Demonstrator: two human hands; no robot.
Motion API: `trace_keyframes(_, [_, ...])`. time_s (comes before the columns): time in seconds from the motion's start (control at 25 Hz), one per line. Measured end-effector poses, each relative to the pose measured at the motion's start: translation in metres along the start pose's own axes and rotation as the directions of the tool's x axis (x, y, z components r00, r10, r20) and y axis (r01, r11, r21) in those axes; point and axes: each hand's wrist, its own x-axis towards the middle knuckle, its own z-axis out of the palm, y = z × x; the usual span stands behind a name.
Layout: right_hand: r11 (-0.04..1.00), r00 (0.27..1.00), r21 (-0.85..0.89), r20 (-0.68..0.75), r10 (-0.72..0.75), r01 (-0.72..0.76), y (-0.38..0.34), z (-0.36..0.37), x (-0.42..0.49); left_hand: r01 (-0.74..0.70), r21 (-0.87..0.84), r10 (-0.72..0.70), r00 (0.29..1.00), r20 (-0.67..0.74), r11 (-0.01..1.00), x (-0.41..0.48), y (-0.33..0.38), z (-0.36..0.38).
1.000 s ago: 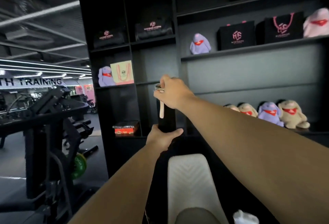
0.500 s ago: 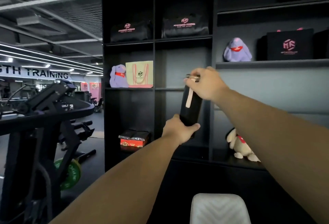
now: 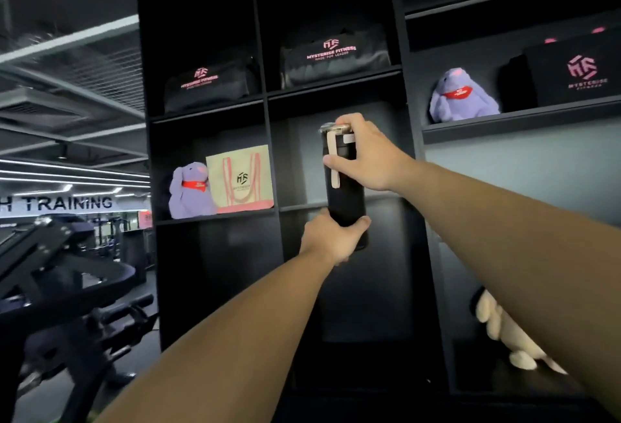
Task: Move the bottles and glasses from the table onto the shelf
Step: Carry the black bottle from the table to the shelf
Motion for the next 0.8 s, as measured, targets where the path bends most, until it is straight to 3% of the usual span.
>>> trace_keyframes(0.28, [0.997,0.998,-0.070,-0.061,-0.023,0.018,0.056,0.113,0.121,-0.050,0.050,0.051,0.999,-0.006,0.997,0.161,-0.064,-0.002])
trace_keyframes(0.4, [0.996,0.990,-0.082,-0.130,-0.047,0.037,0.074,0.156,0.166,-0.164,0.250,0.180,0.983,-0.046,0.954,0.230,-0.087,-0.010])
trace_keyframes(0.48, [0.996,0.986,-0.092,-0.162,-0.027,0.012,0.087,0.182,0.201,-0.199,0.333,0.222,0.975,-0.031,0.921,0.281,-0.104,-0.017])
trace_keyframes(0.8, [0.989,0.970,-0.057,-0.213,0.119,-0.134,0.161,0.290,0.338,-0.268,0.377,0.283,0.959,0.016,0.887,0.465,-0.165,-0.032])
